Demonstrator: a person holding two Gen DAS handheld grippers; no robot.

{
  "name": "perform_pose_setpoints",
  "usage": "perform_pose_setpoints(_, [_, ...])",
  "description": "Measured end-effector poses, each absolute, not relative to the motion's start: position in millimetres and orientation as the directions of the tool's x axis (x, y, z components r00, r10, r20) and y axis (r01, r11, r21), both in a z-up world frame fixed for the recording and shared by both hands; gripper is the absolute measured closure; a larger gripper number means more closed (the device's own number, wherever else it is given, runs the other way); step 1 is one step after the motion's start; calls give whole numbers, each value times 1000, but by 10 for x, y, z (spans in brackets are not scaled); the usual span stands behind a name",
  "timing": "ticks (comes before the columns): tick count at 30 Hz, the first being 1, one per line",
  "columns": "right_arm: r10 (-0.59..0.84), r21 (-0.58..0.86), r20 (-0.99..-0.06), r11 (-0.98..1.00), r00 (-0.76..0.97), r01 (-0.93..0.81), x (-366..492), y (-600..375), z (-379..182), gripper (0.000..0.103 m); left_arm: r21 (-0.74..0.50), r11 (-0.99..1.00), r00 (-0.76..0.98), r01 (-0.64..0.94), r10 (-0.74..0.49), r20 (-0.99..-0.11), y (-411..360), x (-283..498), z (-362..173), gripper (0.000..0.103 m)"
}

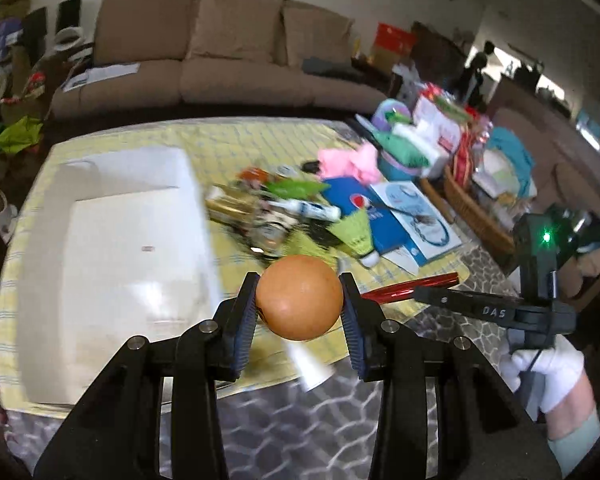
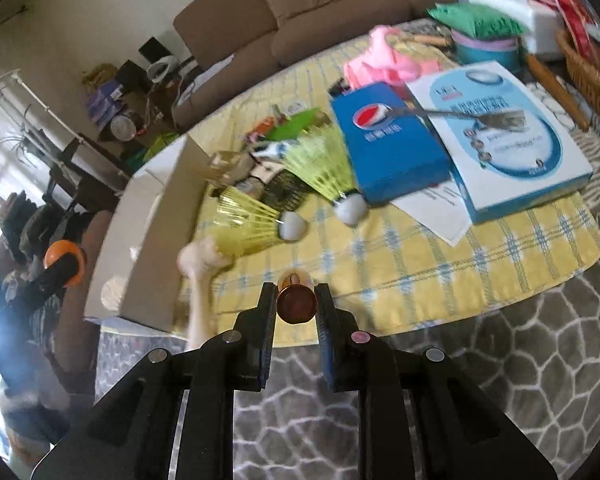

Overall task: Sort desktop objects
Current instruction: 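Carry the red tube into the white box with right tool while left tool drops the ball there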

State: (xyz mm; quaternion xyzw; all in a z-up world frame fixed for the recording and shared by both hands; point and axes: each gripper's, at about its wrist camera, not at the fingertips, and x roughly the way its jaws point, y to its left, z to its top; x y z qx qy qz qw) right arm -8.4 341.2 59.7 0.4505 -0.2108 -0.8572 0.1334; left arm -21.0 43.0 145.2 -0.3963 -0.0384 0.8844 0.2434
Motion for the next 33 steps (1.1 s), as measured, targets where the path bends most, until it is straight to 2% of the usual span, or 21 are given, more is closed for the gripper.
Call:
perform_pose_setpoints(9, [-422, 418, -691, -896, -587, 152, -154, 2717, 1261, 84, -258, -913, -623, -315, 404, -670, -593, -145, 1578, 67])
perform_pose_setpoints(13, [-496, 429, -663, -866, -561, 259, -245, 2143, 1574, 84, -274, -919, -637, -283, 394, -663, -982, -102, 1577, 67])
perform_pose_setpoints(17, [-586, 473, -662, -811, -468, 346, -431, 1507, 1576, 84, -281, -927, -648, -247, 374, -664, -1353, -67, 1549, 67])
perform_pose_setpoints(23, [-589, 450, -761, -781, -271, 433, -748, 444, 1172, 84, -303, -931, -649, -203, 359, -670, -1749, 13, 1402, 67])
perform_pose_setpoints(28, [-479, 337, -860, -791, -174, 510, -930, -115, 1008, 84, -325, -927, -639, -188, 366, -676, -1938, 33, 1265, 67])
perform_pose_setpoints(33, [-338, 289, -940, -744, 34, 603, -1065, -442, 816, 84, -347, -917, -638, -196, 388, -666, -2012, 63, 1240, 67])
